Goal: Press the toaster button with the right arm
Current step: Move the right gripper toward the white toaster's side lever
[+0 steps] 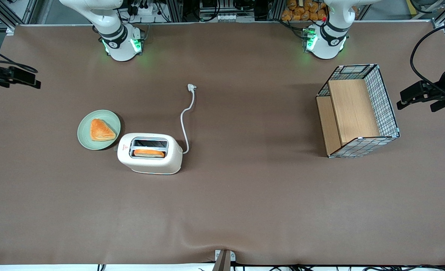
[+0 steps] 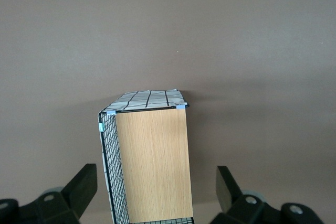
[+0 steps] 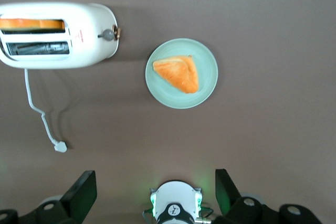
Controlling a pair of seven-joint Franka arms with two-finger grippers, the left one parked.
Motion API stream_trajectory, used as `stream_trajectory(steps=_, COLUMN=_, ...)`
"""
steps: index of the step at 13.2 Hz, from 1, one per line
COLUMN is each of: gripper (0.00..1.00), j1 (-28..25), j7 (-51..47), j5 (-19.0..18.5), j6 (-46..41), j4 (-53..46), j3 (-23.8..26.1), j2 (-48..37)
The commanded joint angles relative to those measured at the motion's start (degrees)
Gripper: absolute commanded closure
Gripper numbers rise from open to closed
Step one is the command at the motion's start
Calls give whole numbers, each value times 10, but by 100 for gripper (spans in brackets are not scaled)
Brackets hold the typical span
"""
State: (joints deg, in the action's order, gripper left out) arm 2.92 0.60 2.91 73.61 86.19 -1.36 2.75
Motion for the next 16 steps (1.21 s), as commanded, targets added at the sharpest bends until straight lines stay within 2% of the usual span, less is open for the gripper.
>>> stream_trajectory(steps=1, gripper=0, j1=-24, j7=-5, j5=8, j6=-11, j4=-5, j3=4, j2=19)
stream_trajectory(steps=3, gripper=0, j1=-44, j7=-4, j5=16, j6=7, j4=6, j3=4, j2=31)
stream_trajectory(steps=6, gripper=0, j1=-41, j7=-3, j5=78, j6=61, j4=58, j3=3, j2=45)
stream_trajectory(steps=9, gripper=0, j1=-47, j7=-5, j5=115, j6=110, j4=116, j3=3, j2=46)
stream_trajectory(steps=12, gripper=0, j1=-35, j7=-5, j5=170, j6=130, j4=139, j3=3, j2=74)
stream_trajectory(steps=13, gripper=5, j1=-32, j7=-5, j5=184, j6=130, j4=139, j3=3, j2=85)
stream_trajectory(steps=14, gripper=15, j1=-32, j7=-5, j5=198, j6=132, j4=139, j3=3, j2=97)
stream_trajectory(steps=16, gripper=44, j1=-32, j7=-4, j5=212, j6=139, j4=140, j3=3, j2=116)
